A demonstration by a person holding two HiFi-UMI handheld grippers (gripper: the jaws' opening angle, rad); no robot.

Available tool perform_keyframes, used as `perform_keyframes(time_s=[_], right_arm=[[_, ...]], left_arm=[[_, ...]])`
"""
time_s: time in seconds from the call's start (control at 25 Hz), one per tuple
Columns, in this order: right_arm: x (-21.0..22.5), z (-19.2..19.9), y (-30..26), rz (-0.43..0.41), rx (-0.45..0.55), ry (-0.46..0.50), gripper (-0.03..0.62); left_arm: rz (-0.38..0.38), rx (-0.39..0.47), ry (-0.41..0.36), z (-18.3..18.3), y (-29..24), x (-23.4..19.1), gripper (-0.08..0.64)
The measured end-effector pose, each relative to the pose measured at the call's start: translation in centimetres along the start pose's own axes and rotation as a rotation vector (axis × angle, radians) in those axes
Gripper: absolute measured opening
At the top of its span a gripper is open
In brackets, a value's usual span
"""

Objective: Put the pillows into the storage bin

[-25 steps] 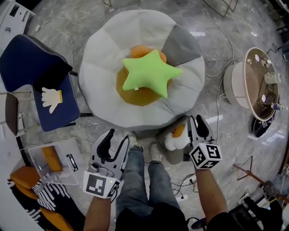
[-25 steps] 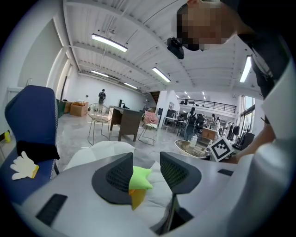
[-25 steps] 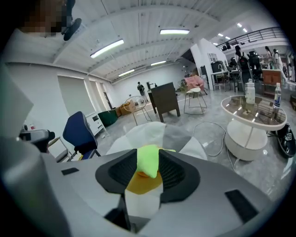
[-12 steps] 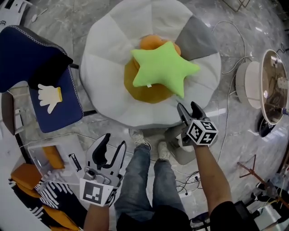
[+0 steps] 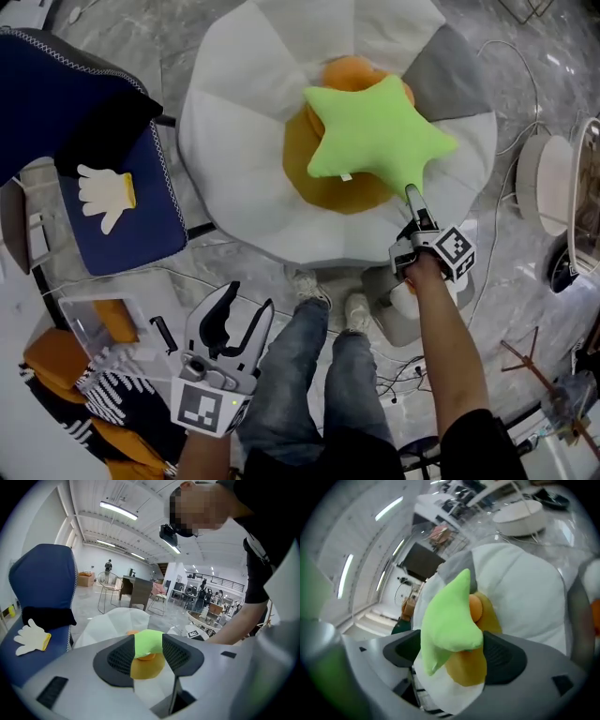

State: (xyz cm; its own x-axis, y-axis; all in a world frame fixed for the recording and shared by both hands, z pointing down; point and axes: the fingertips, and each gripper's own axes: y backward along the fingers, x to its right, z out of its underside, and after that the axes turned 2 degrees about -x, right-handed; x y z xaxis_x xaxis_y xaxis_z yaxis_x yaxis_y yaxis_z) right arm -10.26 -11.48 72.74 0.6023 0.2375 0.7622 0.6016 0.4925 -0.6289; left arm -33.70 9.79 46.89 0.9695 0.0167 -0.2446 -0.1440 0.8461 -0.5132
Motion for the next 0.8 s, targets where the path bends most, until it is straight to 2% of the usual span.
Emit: perform_keyframes(time_s=[0.12, 0.36, 0.56, 0.68, 0.8], right_arm=[[1.4, 0.2, -1.0, -0.002, 0.060, -0.152, 0.408], [0.7, 0.5, -3.1, -0.101, 0.099, -0.289, 0.426], [0.1, -1.7, -5.1, -0.096, 0.153, -0.298, 0.425], [-0.4, -2.2, -5.3, -0.108, 0.129, -0.299, 0.420], [-2.0, -2.4, -4.8, -0.122, 0.076, -0.249, 0.355]], left_arm=[[0.005, 0.007, 0.014, 0.6, -0.5, -0.8, 0.199], [0.019, -0.061, 0.070, 2.6, -0.8, -0.6, 0.199], [0.015, -0.063, 0.077, 2.8, -0.6, -0.8, 0.199], [0.004, -0.070, 0.085, 3.1, -0.2, -0.7, 0.199], [-0.005, -0.079, 0.098, 3.5, 0.3, -0.3, 0.199]])
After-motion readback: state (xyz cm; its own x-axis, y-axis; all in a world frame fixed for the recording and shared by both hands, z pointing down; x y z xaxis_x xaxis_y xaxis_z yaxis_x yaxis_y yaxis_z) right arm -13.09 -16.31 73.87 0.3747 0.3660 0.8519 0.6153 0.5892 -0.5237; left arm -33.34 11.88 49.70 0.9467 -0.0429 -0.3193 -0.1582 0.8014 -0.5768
